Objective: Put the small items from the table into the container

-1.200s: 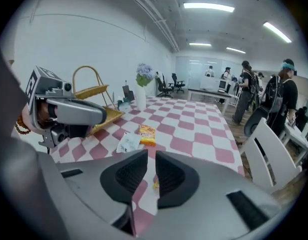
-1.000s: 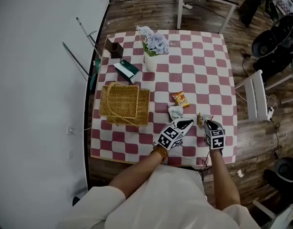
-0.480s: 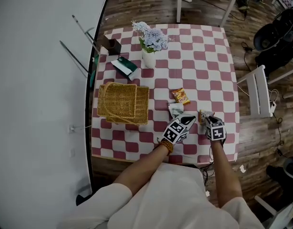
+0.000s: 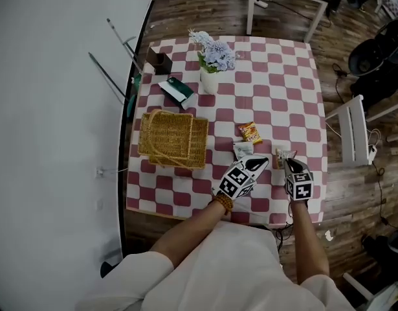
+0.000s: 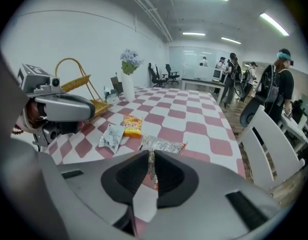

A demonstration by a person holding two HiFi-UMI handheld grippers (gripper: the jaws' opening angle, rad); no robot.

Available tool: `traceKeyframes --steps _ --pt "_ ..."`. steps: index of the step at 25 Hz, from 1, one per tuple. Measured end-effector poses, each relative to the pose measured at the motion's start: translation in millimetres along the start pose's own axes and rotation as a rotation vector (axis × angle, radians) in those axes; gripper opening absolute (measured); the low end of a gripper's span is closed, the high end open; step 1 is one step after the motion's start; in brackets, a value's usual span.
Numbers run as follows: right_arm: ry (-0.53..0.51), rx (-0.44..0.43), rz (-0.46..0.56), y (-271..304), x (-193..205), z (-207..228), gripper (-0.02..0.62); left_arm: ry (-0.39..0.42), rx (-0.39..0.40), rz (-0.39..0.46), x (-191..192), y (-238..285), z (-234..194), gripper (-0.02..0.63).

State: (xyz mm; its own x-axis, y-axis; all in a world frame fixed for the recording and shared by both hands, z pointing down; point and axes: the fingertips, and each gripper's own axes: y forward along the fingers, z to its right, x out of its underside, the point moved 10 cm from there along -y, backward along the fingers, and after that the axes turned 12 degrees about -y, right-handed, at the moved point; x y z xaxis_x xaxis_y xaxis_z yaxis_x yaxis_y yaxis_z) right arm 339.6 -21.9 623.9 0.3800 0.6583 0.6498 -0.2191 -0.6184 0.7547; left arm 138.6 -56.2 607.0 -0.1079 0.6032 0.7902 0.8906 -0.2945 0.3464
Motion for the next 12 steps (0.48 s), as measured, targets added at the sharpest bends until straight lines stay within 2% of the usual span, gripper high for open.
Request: traceKeyframes --steps 7,12 --pt "-0.025 -0.008 0.204 -54 -54 -22 0.063 0.053 0.001 0.112 -38 -39 26 0.028" --pt "-0.07 -0.01 0.339 -95 -88 -39 0.063 0.069 -0.045 0.19 -65 -81 38 0.028"
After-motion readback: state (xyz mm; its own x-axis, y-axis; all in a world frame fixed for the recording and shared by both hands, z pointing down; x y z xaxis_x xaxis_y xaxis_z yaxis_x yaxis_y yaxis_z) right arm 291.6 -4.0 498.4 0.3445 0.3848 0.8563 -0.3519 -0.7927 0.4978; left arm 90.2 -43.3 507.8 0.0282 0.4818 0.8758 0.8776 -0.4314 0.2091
